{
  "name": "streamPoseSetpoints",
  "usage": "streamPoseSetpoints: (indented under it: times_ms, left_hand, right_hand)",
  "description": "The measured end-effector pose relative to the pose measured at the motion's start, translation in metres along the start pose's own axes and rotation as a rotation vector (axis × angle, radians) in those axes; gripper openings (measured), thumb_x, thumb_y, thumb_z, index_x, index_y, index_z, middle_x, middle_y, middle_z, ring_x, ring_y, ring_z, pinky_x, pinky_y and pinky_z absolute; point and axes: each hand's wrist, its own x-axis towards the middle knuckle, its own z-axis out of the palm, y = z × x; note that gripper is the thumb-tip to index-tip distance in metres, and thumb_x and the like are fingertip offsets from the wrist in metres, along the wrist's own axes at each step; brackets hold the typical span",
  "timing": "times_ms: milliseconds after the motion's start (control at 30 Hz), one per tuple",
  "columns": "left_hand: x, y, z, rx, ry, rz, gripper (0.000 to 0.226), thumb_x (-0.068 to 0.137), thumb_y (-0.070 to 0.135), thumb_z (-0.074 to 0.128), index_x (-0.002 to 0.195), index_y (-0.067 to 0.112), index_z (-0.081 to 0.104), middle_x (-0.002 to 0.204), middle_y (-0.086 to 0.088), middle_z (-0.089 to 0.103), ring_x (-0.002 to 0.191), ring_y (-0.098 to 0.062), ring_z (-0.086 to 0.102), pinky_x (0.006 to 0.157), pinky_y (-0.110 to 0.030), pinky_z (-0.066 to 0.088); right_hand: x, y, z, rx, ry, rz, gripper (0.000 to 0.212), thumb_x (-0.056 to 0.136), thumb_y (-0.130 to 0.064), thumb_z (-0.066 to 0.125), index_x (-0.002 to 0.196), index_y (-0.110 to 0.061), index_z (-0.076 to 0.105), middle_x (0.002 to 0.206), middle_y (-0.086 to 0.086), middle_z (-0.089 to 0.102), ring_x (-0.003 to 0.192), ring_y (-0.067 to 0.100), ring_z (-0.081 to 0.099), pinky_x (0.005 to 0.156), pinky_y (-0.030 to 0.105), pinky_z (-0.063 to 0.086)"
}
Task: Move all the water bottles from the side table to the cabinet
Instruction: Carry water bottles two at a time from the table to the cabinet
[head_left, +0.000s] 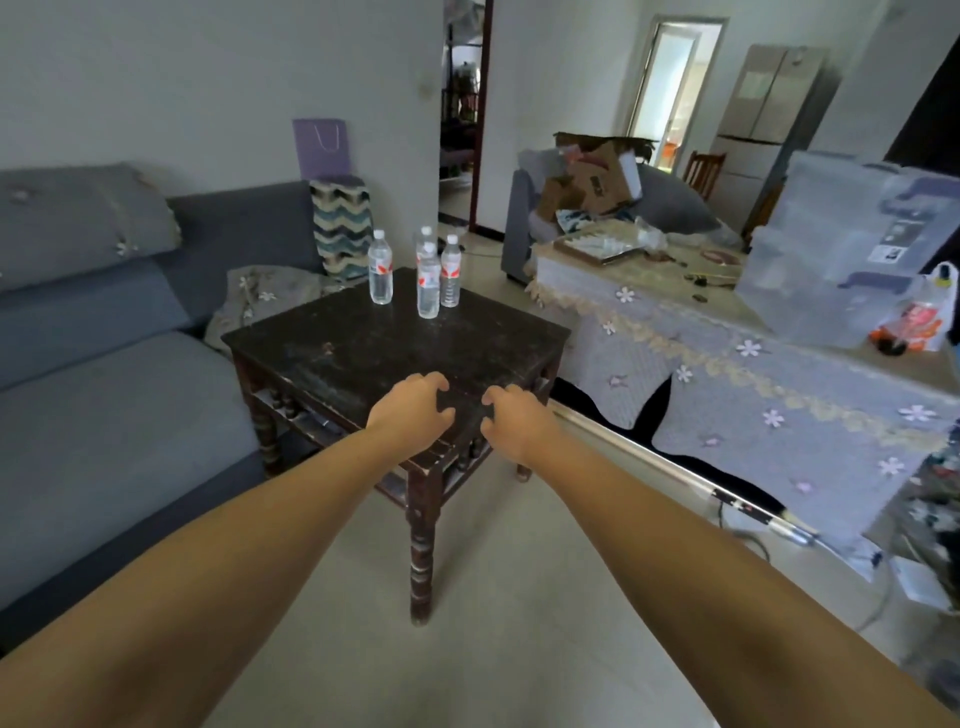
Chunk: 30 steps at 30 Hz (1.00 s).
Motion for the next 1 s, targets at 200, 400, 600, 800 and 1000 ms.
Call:
streamPoseSetpoints:
  times_ms: [200, 400, 600, 800, 1000]
  left_hand:
    - [0.095, -0.047, 0.005, -0.026, -0.001, -0.038, 0.042, 0.09, 0.032, 0.058, 0.129, 0.018, 0.05, 0.123, -0.008, 0.056, 0.111, -0.025, 0.056, 0.091, -0.04, 0.05]
    - [0.211, -0.095, -0.002, -0.05, -0.017, -0.088, 0.041, 0.089, 0.032, 0.06, 0.127, 0.018, 0.051, 0.119, -0.006, 0.059, 0.107, -0.023, 0.058, 0.089, -0.038, 0.051]
    - [0.302, -0.117, 0.006, -0.091, -0.026, -0.127, 0.04, 0.086, 0.031, 0.062, 0.123, 0.018, 0.054, 0.113, -0.005, 0.061, 0.105, -0.023, 0.059, 0.09, -0.039, 0.051]
    - [0.396, -0.139, 0.027, -0.149, -0.041, -0.2, 0.041, 0.086, 0.03, 0.062, 0.124, 0.016, 0.054, 0.113, -0.007, 0.063, 0.104, -0.025, 0.06, 0.087, -0.04, 0.051]
    - [0.479, -0.159, 0.058, -0.29, 0.008, -0.439, 0.048, 0.086, 0.028, 0.063, 0.13, 0.016, 0.048, 0.117, -0.008, 0.062, 0.103, -0.025, 0.062, 0.087, -0.037, 0.052]
  right_hand:
    - [0.101, -0.007, 0.009, -0.026, -0.025, 0.008, 0.041, 0.098, -0.026, 0.045, 0.138, -0.017, 0.045, 0.137, 0.01, 0.046, 0.124, 0.032, 0.047, 0.098, 0.046, 0.044]
    - [0.215, -0.021, 0.008, 0.027, -0.022, 0.036, 0.041, 0.098, -0.027, 0.048, 0.137, -0.016, 0.045, 0.137, 0.01, 0.046, 0.123, 0.032, 0.048, 0.098, 0.046, 0.046]
    - [0.3, -0.021, 0.016, 0.058, -0.05, 0.075, 0.042, 0.096, -0.027, 0.049, 0.137, -0.018, 0.046, 0.134, 0.009, 0.048, 0.122, 0.029, 0.05, 0.097, 0.041, 0.045]
    - [0.401, 0.002, 0.021, 0.07, -0.051, 0.081, 0.041, 0.095, -0.026, 0.051, 0.135, -0.017, 0.048, 0.132, 0.01, 0.05, 0.119, 0.029, 0.052, 0.094, 0.04, 0.047]
    - [0.499, 0.03, 0.033, 0.127, -0.098, 0.035, 0.038, 0.094, -0.025, 0.054, 0.131, -0.015, 0.051, 0.125, 0.009, 0.053, 0.114, 0.027, 0.056, 0.089, 0.037, 0.048]
